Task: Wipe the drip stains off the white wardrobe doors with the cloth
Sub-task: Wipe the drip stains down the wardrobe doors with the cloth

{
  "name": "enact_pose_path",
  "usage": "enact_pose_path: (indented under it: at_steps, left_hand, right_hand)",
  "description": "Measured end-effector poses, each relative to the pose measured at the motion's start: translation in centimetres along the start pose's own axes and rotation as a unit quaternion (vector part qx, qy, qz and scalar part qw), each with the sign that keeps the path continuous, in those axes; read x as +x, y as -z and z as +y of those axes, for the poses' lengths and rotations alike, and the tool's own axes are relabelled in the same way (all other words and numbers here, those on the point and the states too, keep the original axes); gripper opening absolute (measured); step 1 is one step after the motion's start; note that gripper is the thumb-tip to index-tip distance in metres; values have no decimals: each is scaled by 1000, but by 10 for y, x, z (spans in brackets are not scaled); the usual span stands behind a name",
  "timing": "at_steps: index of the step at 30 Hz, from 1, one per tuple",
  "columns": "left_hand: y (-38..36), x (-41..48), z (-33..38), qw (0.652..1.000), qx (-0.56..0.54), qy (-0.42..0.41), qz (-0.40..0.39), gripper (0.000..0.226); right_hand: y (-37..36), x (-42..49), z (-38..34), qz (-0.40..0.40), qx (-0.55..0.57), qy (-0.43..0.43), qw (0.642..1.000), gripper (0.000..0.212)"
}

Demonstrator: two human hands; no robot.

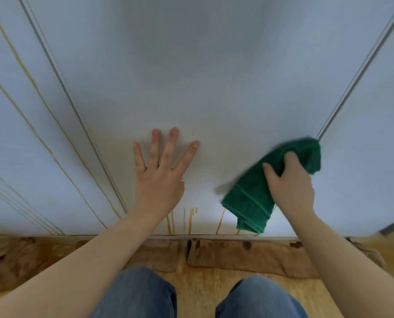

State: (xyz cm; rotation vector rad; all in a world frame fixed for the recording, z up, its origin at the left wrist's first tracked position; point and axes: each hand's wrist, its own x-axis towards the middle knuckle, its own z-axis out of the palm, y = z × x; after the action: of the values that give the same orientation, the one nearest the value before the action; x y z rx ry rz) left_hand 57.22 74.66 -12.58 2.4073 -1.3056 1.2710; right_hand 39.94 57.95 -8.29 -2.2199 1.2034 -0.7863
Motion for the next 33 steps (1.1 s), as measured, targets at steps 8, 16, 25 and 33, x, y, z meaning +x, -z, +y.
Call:
enact_pose_path:
  at_steps: [8,16,25,33]
  left_hand:
    - [2,0,0,1000,2,-1,-2,111]
    - [-9,1,-6,999,-10,-19,-27,118]
    - [-14,2,-5,1000,-16,-20,-15,111]
    - [-22,2,-5,1000,4,-25,-9,122]
  right_hand:
    - [-28,-8,24,58,-52,137,988,20]
    - [-64,-16,68,-157,-326,310,879,52]
    - [-57,-5,73,15,-129,333,934,11]
    - [-96,-29,64,-255,-191,95,943,21]
